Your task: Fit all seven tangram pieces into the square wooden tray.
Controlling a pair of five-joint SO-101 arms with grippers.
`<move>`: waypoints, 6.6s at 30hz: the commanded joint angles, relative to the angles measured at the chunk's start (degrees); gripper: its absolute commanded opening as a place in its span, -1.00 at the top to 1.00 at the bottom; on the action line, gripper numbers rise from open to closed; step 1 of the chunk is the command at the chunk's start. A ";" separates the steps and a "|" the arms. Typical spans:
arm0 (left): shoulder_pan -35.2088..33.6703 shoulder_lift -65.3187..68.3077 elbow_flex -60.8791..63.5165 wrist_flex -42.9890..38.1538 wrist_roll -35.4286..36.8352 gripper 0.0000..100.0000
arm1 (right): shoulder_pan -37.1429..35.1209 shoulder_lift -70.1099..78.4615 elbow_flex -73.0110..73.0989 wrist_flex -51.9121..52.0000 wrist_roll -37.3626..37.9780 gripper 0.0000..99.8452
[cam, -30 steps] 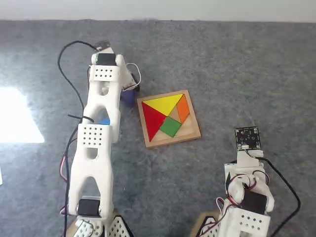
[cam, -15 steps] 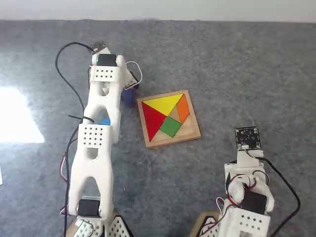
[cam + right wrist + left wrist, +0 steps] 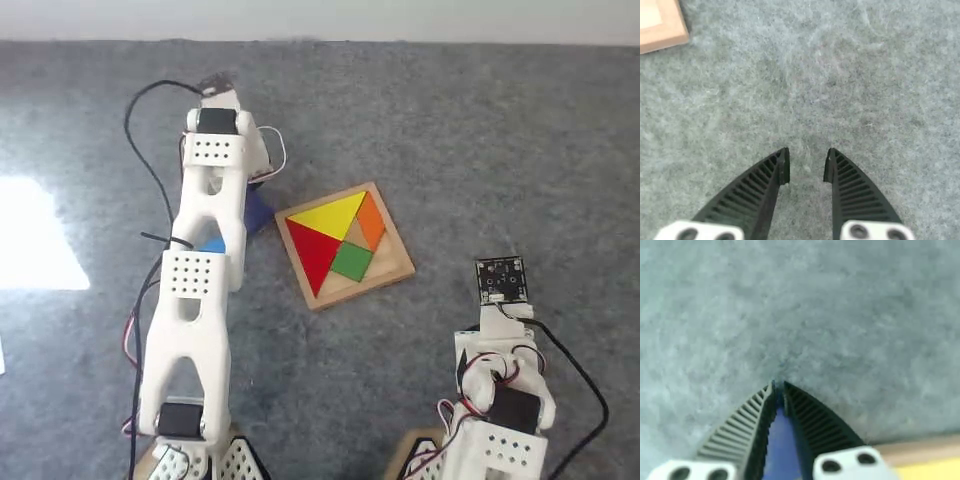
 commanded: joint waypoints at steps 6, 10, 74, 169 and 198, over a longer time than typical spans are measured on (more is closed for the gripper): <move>-5.27 -10.73 -3.30 2.29 -19.87 0.73 | -0.57 -0.48 0.97 -0.13 0.70 0.73; -3.60 -16.79 8.13 2.37 -27.96 0.60 | -0.57 -0.48 0.97 -0.22 0.70 0.73; 5.01 -22.51 45.41 -9.41 -30.15 0.78 | -0.57 -0.48 0.97 -0.22 0.79 0.73; 1.67 -14.68 19.21 2.20 -24.18 0.52 | -0.57 -0.48 0.97 -0.13 0.79 0.73; 0.53 -49.32 71.69 -20.48 -59.52 0.54 | -0.57 -0.48 0.97 -0.04 0.79 0.73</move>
